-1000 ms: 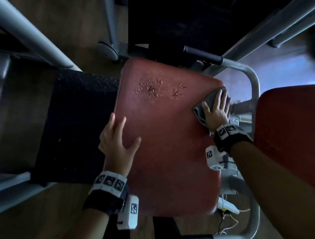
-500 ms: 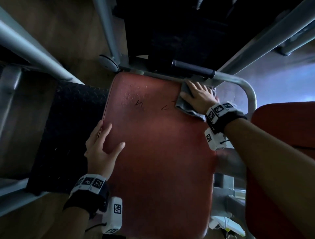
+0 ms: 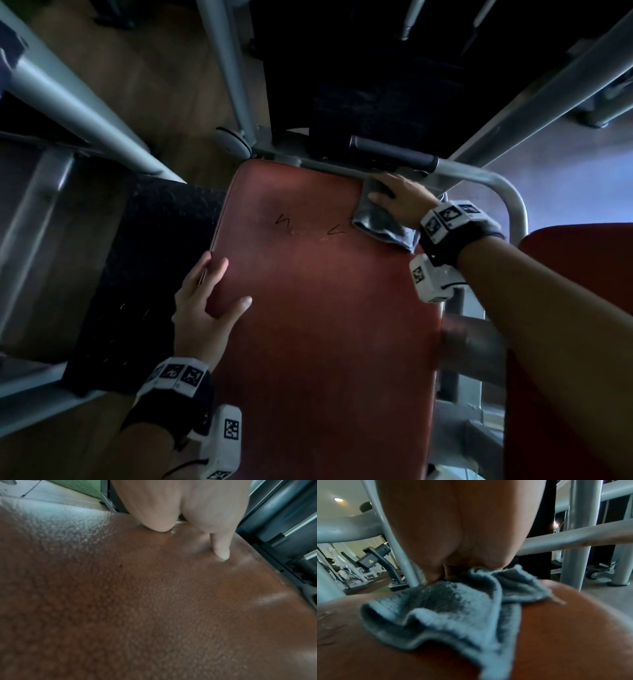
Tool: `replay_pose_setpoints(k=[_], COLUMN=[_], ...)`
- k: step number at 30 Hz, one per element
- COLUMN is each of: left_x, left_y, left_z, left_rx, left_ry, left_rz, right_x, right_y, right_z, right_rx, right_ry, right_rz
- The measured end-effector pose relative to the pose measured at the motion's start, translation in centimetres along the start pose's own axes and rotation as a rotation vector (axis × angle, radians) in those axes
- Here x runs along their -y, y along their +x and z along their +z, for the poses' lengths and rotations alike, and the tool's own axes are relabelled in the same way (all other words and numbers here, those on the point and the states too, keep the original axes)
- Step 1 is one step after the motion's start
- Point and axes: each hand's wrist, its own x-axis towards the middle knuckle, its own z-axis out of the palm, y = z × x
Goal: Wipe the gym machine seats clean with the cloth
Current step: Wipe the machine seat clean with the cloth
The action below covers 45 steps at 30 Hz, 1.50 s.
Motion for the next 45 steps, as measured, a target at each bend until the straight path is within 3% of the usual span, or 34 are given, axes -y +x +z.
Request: replay_pose_setpoints(k=[6, 13, 16, 21, 30, 34, 38, 43, 45], left_x=[0.2, 0.4, 0.7, 0.7, 0.8, 1.3, 1.5, 1.4, 1.3], left_y=[0.1, 0.1, 0.2, 0.2, 0.4, 0.4, 0.5, 0.5, 0.5], left_z=[-0.1, -0.1, -0.1, -0.2, -0.3, -0.1, 0.0, -0.1, -0.1], left_rx=[0.019, 0.008, 0.005, 0.013, 0.026, 0.027, 0.015, 0.017, 0.020], left_ry=[-0.016, -0.071, -0.080, -0.090, -0.086, -0.093, -0.102, -0.102, -0.095], left_rz=[-0.004, 0.013, 0.033, 0.028, 0.016, 0.019, 0.035, 0.045, 0.039], right_x=[-1.8, 5.8, 6.8, 4.4, 6.9, 6.6, 10.2, 18.0, 18.9], right_y=[-1.1, 3.2, 3.8, 1.9, 3.4, 3.3, 5.2, 8.5, 9.0], right_z=[-0.8, 0.2, -0.4, -1.4, -0.1, 0.3, 1.2, 3.5, 3.7], right_rx=[-0.009, 0.045, 0.042, 0.057, 0.057, 0.037, 0.041, 0.035, 0.061], right_ry=[-0.003, -0.011, -0.061, -0.095, -0.063, -0.038, -0.012, -0.040, -0.051], right_rz=[0.070, -0.120, -0.138, -0.097, -0.132, -0.010, -0.012, -0.170, -0.207])
